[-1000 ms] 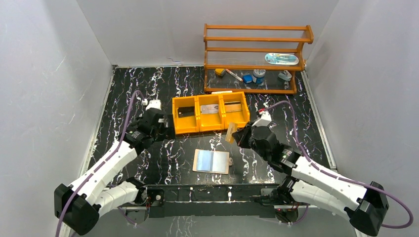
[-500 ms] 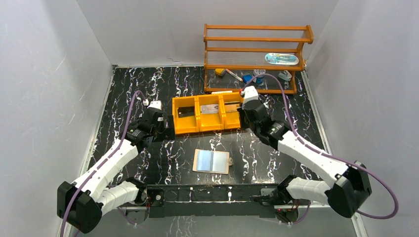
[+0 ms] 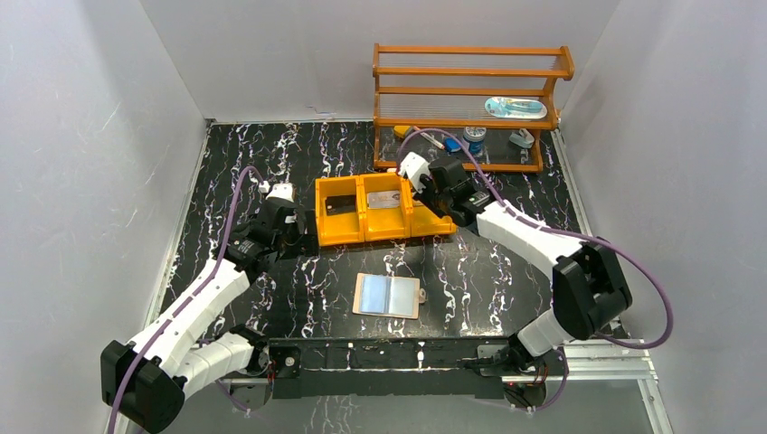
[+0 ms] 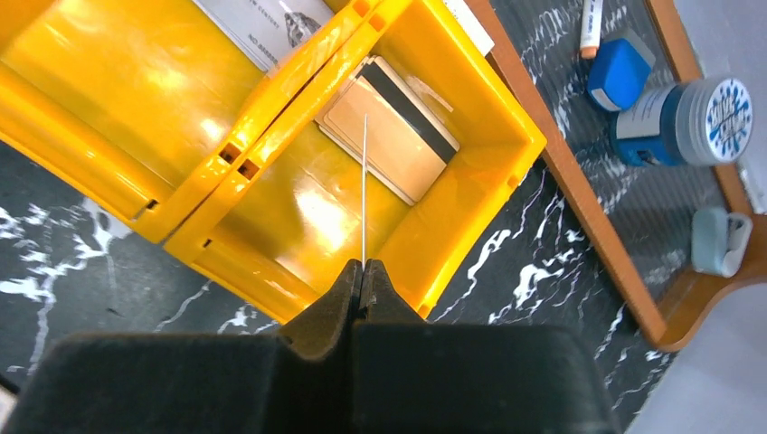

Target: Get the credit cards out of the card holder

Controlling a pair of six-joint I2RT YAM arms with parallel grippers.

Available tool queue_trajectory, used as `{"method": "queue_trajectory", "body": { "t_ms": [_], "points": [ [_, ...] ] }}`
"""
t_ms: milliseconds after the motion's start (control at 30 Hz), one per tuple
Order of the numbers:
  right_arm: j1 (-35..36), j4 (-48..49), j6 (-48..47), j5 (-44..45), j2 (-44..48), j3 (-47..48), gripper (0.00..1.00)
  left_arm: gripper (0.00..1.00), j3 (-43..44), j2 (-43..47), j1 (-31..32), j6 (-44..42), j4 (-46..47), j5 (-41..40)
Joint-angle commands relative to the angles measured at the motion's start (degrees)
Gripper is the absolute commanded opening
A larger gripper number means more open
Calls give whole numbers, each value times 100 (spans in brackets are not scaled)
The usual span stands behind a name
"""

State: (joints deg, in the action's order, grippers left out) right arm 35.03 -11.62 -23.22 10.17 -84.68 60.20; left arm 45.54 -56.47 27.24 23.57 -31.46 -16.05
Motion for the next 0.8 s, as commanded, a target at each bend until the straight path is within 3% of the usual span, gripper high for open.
{"method": "queue_trajectory", "body": {
  "t_ms": [0, 300, 767],
  "points": [
    [-74, 214, -1336, -192, -269, 373, 0, 98, 55, 112, -17, -98, 28, -67],
    [-291, 531, -2595, -368, -847, 543, 0, 98, 52, 83, -17, -140, 27, 14],
    [-522, 1005, -3829, -722, -1960, 987, 0, 98, 35, 114, -19, -186, 42, 46]
  ]
}}
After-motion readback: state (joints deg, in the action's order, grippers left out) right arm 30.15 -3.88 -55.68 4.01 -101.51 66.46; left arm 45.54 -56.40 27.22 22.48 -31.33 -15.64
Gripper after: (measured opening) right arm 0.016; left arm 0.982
